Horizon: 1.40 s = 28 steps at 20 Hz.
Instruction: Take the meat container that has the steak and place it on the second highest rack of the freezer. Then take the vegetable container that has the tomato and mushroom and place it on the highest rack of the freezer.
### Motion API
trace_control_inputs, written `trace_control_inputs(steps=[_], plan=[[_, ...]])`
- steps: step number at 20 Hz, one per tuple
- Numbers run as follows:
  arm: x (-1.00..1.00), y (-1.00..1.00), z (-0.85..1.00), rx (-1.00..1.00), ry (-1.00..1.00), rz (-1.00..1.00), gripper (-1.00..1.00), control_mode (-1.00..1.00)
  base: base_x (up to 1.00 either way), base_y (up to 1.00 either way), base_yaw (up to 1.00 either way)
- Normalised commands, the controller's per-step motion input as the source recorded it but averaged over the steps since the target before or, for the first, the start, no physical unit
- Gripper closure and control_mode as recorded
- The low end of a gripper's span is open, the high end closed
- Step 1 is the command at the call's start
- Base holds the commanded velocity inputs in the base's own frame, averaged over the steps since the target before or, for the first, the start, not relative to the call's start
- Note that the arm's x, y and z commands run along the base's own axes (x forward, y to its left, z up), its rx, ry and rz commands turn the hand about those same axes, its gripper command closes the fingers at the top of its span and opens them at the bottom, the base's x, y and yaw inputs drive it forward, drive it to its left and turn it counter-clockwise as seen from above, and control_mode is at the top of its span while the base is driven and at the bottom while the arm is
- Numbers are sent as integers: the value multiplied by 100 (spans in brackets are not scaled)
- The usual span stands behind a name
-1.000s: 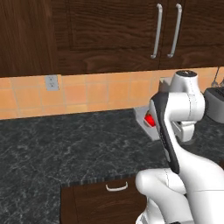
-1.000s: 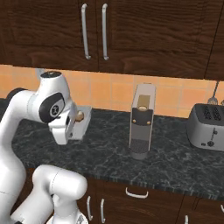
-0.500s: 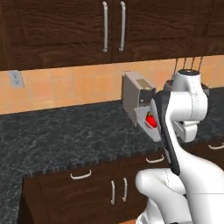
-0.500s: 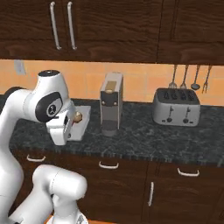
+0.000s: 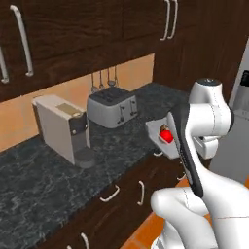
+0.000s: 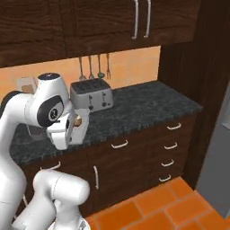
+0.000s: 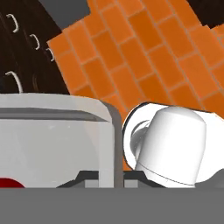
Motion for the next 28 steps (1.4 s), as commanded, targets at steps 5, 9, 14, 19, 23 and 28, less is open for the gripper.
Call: trace_control_inputs(steps=[5, 9, 14, 19, 23, 28], plan=[[0, 0, 0, 0, 0, 0, 100, 100, 0, -6, -91], [0, 0, 0, 0, 0, 0, 100, 100, 5, -21, -84], [0, 0, 0, 0, 0, 0, 100, 100, 31, -53, -66], [0, 0, 0, 0, 0, 0, 100, 100, 32, -64, -19], [0, 0, 0, 0, 0, 0, 100, 100, 61, -36, 0], [0, 0, 0, 0, 0, 0, 100, 100, 73, -39, -7]])
